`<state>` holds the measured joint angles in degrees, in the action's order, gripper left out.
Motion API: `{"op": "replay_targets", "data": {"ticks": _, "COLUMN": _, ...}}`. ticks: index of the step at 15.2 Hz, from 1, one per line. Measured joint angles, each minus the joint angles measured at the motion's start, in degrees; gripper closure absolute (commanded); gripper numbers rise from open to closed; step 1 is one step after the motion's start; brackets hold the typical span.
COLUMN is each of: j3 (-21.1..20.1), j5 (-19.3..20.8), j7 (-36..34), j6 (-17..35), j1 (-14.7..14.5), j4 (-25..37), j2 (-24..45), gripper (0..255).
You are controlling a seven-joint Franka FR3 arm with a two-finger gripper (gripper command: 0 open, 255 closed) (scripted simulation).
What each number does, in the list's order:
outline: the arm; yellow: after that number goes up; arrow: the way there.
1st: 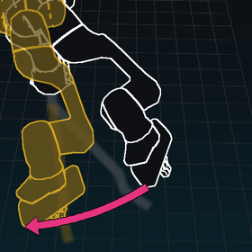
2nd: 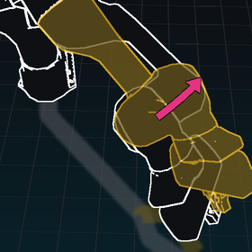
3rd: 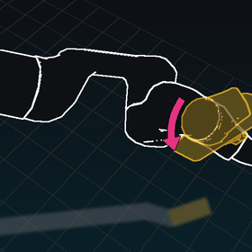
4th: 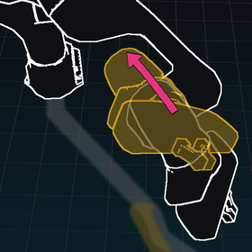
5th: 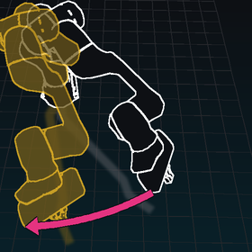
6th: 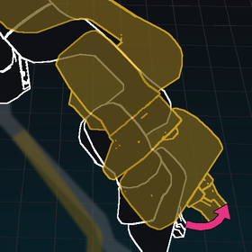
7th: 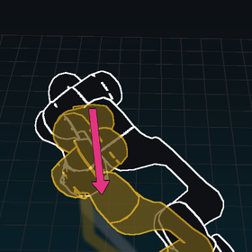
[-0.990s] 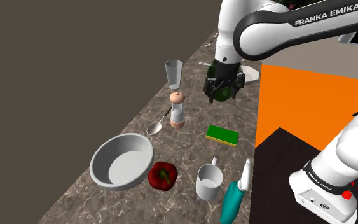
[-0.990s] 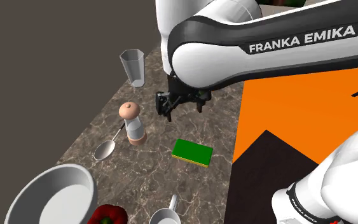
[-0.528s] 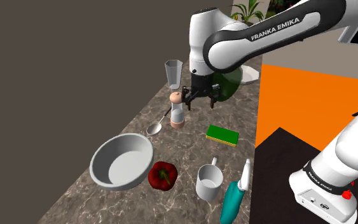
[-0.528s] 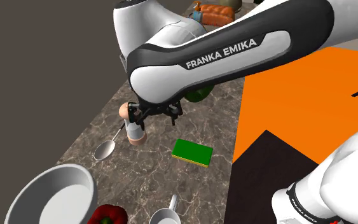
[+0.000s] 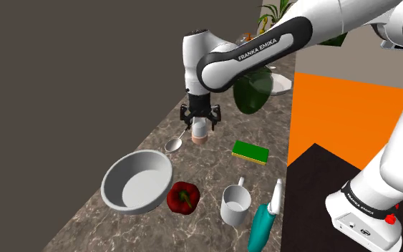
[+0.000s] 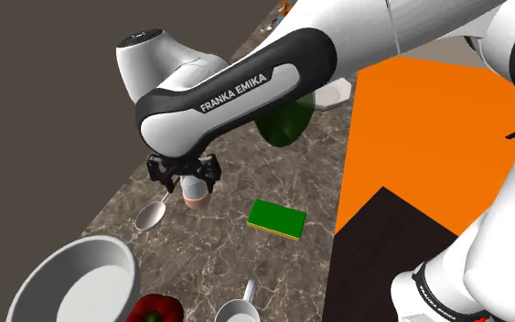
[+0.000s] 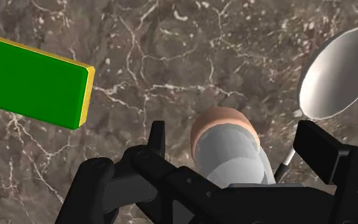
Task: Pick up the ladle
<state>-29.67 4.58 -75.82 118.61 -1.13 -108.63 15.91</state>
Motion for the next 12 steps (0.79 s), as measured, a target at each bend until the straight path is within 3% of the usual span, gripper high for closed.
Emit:
{"op": "replay_targets", "data": {"ticks": 8, "j3": 4.4, "j5": 4.7, "j7": -12.8, "j6": -3.0, "j1": -7.1, "j4": 22.0, "j2": 20.3, "gripper": 0}}
{"op": "replay_targets", "data": {"ticks": 12, "j3": 5.3, "j5": 5.3, "j7": -14.0, "j6": -2.1, "j1": -8.1, "j4": 24.4, "j2": 23.7, "gripper": 0}}
